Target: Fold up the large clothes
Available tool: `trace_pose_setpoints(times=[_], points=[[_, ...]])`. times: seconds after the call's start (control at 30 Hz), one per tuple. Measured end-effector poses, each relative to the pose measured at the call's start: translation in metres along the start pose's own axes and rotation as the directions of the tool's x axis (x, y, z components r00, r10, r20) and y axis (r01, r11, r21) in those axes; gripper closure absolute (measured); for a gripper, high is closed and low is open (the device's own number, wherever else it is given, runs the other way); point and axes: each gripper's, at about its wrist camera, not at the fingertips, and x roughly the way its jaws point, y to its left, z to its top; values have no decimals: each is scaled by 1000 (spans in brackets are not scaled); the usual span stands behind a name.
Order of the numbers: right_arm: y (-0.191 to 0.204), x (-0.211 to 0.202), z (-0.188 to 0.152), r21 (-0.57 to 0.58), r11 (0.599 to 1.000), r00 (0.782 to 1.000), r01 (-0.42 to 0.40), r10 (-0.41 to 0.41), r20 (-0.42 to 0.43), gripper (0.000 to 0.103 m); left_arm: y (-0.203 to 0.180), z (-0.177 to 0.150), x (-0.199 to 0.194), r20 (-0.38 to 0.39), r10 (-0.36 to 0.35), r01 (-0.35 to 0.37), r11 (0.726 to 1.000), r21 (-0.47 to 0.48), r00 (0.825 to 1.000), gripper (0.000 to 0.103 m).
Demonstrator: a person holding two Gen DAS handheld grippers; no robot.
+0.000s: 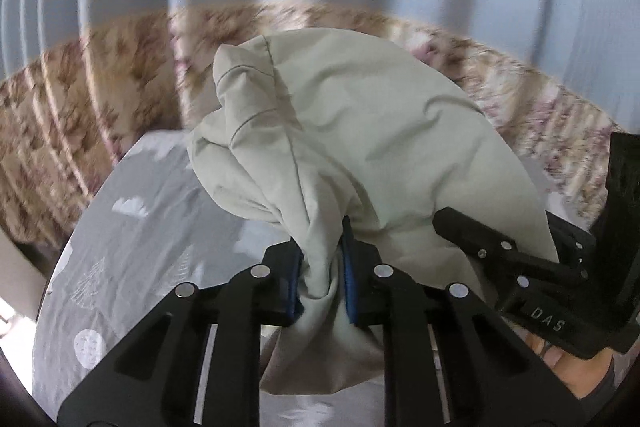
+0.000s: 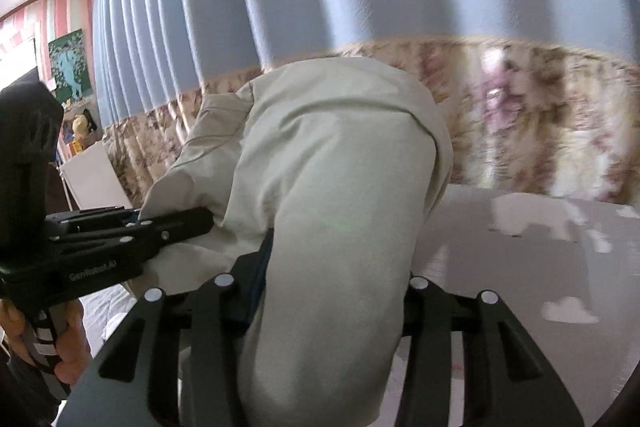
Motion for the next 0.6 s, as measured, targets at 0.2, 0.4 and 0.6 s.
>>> trace_pose_setpoints(times=[0.2, 0.4, 0.6], points=[[-38, -68, -41, -2, 992, 991, 122, -122, -61, 59, -76, -36, -10, -35, -81, 84, 992, 99, 996, 84], [-64, -73, -98, -124, 964, 937, 236, -260, -232, 55, -125, -105, 35, -188, -88, 118, 981, 155, 978, 72], [-91, -84, -115, -44, 987, 957, 157, -163, -239, 36, -80, -126, 49, -245, -177, 180, 984, -9, 953, 10]])
